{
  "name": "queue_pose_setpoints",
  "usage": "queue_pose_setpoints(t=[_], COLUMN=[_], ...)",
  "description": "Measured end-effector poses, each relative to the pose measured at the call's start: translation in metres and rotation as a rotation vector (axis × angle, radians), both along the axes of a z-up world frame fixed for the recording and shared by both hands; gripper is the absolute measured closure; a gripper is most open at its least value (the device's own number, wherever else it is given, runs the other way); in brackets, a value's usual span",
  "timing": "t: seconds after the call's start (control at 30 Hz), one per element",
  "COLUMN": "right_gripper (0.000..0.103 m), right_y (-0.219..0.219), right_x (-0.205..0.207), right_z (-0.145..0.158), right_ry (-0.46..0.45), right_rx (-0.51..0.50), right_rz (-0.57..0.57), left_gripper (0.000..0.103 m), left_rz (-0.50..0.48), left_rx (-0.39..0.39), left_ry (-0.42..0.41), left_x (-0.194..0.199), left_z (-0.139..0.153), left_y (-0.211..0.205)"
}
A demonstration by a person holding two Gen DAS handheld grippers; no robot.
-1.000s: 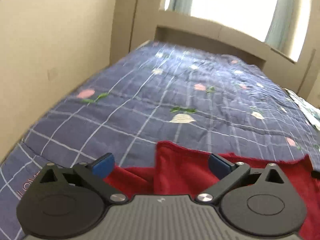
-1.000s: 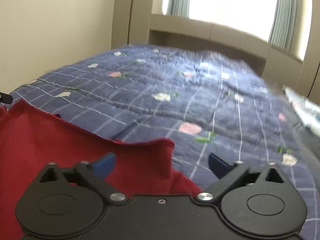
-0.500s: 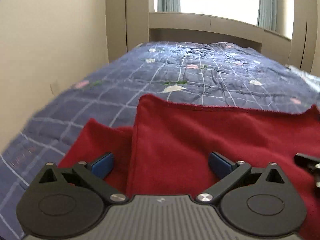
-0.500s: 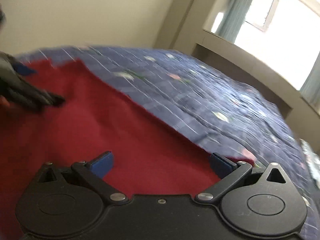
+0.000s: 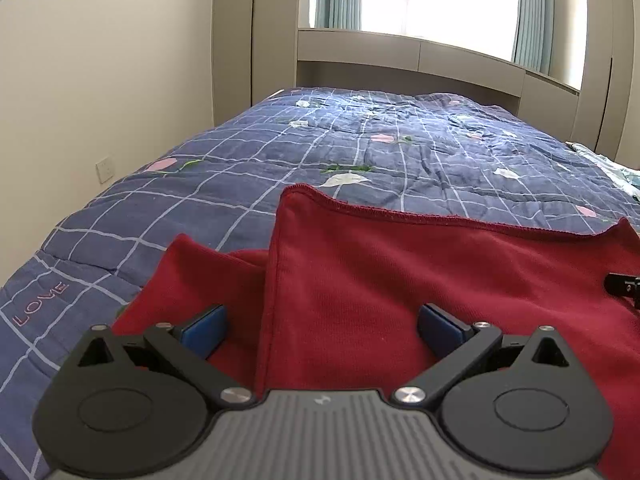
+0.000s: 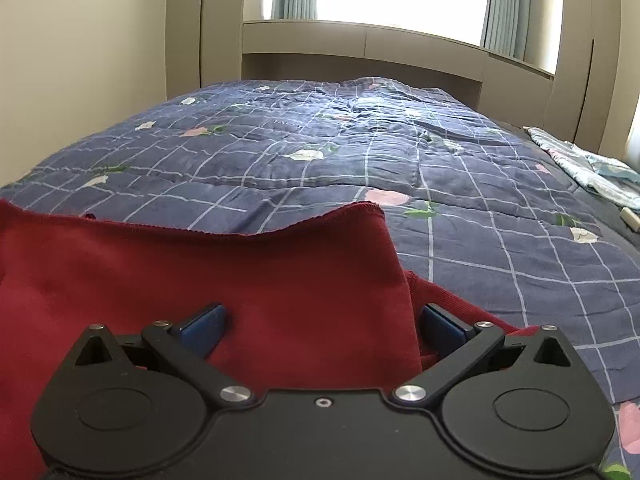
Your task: Fold small clothes
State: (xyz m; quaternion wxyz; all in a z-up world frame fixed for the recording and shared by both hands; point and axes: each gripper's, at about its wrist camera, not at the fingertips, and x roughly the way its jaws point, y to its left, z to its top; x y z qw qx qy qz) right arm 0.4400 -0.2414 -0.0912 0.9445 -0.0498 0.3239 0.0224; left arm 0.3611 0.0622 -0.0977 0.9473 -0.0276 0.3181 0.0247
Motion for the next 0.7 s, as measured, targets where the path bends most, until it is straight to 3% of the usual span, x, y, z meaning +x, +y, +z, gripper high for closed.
queue_pose_setpoints(t=[0.3,0.5,0.7], right_gripper=[0.001,0.001,0.001], right_y=[0.001,0.024,0.07], right_x=[-0.005,-0.032,-0.016], right_z=[0.001,0.037,0.042], right_ry=[-0.019,-0.158,-0.071], right_rx=[-0.016,-0.065,-0.031], right_rz=[0.0,0.089,0.244], left_gripper=[0.001,0.001,0.001], left_rz=[0.0,-0.001,0.0], left_rx=[-0.002,-0.003,-0.004], left_ry=[-0.004,-0.003,-0.004], left_x=[-0.001,-0.001,-0.001], left_z=[0.0,-0.001,-0.001], left_y=[0.001,0.0,0.001])
